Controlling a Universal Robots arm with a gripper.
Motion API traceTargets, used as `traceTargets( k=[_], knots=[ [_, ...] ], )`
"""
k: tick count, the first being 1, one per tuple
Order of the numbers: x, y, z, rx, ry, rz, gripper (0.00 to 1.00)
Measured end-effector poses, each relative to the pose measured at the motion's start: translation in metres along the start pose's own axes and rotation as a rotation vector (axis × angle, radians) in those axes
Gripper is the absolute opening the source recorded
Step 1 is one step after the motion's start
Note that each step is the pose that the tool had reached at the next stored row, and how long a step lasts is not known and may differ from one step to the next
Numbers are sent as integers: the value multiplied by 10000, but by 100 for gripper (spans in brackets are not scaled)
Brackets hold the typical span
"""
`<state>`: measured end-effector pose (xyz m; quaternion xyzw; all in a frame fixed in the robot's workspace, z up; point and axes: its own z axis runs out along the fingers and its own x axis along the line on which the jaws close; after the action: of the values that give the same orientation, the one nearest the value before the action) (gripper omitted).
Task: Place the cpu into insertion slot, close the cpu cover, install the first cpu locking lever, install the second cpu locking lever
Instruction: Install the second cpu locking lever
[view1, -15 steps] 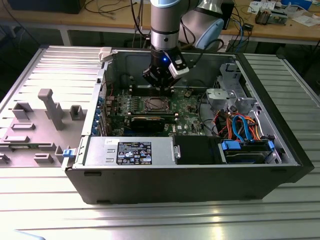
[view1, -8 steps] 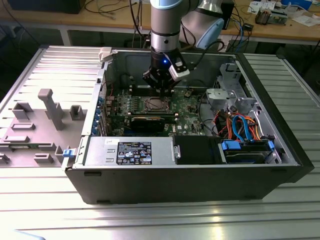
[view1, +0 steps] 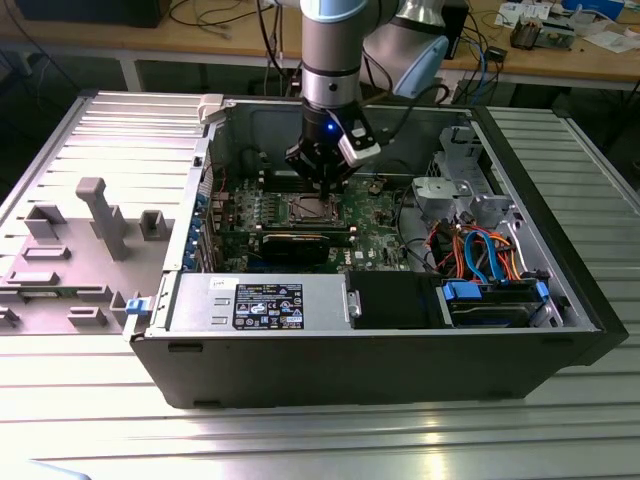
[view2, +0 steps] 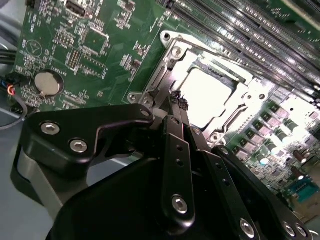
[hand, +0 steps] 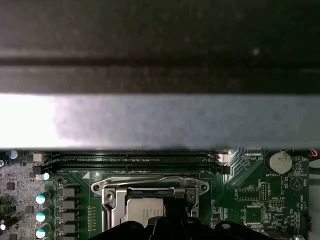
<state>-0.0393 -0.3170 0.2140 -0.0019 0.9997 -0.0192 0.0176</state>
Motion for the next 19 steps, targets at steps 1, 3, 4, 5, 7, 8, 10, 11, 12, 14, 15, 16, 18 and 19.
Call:
traceTargets(
  k=[1, 3, 4, 5, 7, 8, 10, 11, 12, 14, 15, 16, 18, 19],
  knots=[
    [0, -14, 0, 1, 0, -1, 11],
    [0, -29, 1, 0, 0, -1, 11],
    [0, -36, 1, 0, 0, -1, 11],
    [0, -38, 1, 0, 0, 0, 11],
    [0, -40, -7, 1, 1, 0, 11],
    [-1, -41, -14, 0, 0, -1, 11],
    [-1, -42, -38, 0, 0, -1, 11],
    [-2, -43, -61, 0, 0, -1, 11],
    [-2, -44, -73, 0, 0, -1, 11],
    [-4, -45, -100, 0, 0, -1, 11],
    [-4, -45, -109, 1, 0, -2, 11],
    [-4, -45, -108, 2, -1, -2, 11],
    [-4, -48, -109, 5, 0, -2, 11],
    [-4, -54, -109, 5, 0, -4, 11]
  ],
)
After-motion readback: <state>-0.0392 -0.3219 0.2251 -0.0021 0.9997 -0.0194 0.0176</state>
